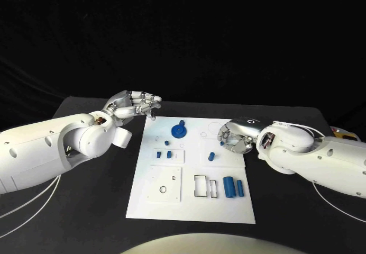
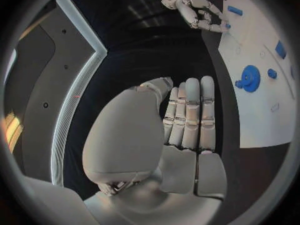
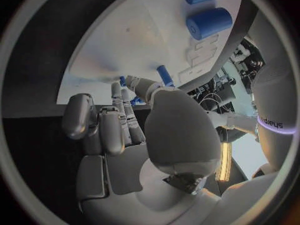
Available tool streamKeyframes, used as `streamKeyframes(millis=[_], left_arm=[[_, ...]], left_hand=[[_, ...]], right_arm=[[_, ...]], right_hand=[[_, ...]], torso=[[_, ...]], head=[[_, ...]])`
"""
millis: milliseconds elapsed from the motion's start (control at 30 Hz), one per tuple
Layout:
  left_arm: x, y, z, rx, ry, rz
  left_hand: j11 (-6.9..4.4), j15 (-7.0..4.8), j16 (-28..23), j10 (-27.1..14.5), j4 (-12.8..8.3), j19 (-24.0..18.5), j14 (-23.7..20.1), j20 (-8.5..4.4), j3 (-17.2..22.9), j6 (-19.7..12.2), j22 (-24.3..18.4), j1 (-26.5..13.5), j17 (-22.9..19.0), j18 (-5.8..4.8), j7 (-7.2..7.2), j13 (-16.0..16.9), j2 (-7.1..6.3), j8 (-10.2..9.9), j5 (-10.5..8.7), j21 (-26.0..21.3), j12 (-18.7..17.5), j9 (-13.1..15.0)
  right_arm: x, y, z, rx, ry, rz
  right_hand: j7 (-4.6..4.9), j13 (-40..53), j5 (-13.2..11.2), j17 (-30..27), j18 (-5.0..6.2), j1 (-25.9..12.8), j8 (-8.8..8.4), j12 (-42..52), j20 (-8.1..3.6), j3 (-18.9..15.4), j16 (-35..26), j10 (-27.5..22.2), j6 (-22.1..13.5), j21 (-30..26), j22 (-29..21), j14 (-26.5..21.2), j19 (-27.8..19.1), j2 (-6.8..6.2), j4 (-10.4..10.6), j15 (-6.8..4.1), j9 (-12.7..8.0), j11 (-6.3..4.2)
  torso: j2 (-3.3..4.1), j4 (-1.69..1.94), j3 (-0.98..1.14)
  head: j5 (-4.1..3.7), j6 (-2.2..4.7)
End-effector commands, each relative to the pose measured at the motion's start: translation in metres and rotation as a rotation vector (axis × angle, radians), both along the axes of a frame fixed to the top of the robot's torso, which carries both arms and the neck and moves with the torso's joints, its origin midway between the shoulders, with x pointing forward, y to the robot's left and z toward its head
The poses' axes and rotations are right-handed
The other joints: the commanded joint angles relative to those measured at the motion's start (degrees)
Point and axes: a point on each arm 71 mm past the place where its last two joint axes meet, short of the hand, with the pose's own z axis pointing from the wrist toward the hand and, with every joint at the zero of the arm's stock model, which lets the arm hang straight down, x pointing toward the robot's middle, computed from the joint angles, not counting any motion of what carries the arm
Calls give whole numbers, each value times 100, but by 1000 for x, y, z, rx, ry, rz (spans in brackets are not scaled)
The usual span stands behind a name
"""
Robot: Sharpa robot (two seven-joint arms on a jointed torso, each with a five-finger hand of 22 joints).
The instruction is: Assemble the parts on the task board
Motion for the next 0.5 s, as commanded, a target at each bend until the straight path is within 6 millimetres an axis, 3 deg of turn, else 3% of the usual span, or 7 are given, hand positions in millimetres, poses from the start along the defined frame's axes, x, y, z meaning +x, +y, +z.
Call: streamKeyframes(millis=[33,500], left_arm=[[-1,-2,2,-38,-2,-9],[-2,-1,2,-34,6,-10]], left_hand=[[30,-11,-40,-36,-36,1,-28,-21,-1,-46,-7,-8,-7,78,11,5,24,-32,15,-35,14,-10],[51,5,-50,-80,-45,3,-33,-14,-8,-86,-14,-36,-10,73,32,3,20,-52,9,-48,15,-18]], right_arm=[[0,2,-4,-37,-17,4],[2,6,-15,-57,-2,3]], right_hand=[[8,-15,19,15,-62,-19,-41,-29,4,20,43,29,50,44,153,144,61,28,-20,18,-12,10],[-34,-54,6,72,-94,21,-34,4,-16,63,80,210,175,216,268,164,153,134,-72,-16,-10,-38]], torso=[[8,-4,7],[1,-17,15]], head=[[17,-11],[25,-59]])
